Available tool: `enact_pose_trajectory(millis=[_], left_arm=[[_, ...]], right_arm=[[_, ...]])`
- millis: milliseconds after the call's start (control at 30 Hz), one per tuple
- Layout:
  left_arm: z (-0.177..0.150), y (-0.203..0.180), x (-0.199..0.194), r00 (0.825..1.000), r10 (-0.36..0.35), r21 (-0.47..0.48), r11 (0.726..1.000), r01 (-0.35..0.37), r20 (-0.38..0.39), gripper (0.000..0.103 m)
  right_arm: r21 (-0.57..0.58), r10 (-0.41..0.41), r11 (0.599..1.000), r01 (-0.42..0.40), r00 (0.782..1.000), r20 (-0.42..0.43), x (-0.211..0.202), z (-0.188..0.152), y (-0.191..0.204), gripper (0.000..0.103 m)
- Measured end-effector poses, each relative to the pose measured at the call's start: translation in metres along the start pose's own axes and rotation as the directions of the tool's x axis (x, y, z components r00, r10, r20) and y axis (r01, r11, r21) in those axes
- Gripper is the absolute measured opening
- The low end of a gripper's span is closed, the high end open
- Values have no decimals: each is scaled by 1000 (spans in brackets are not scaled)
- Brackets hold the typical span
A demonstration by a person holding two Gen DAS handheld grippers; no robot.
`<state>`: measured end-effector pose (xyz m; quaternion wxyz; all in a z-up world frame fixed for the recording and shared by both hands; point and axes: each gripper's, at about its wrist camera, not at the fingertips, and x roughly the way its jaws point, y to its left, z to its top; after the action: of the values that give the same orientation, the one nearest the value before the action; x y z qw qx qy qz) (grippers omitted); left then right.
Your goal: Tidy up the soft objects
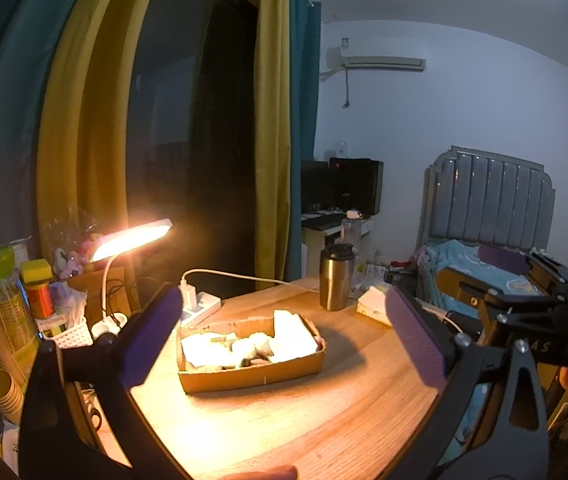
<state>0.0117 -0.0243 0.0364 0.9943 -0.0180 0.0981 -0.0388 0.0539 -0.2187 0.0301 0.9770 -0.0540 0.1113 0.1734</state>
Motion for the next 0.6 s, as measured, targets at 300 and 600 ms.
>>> enact_pose_trajectory(millis=[300, 600], left_arm=[[0, -2, 0, 1000, -2, 1, 1000, 2, 1, 102], [0, -5, 0, 1000, -6, 2, 1000, 6, -1, 102]], right_arm=[[0, -1, 1000, 1, 1000, 1, -2, -1, -1, 89], [1, -3, 1000, 3, 1000, -1, -2, -1, -2, 89]])
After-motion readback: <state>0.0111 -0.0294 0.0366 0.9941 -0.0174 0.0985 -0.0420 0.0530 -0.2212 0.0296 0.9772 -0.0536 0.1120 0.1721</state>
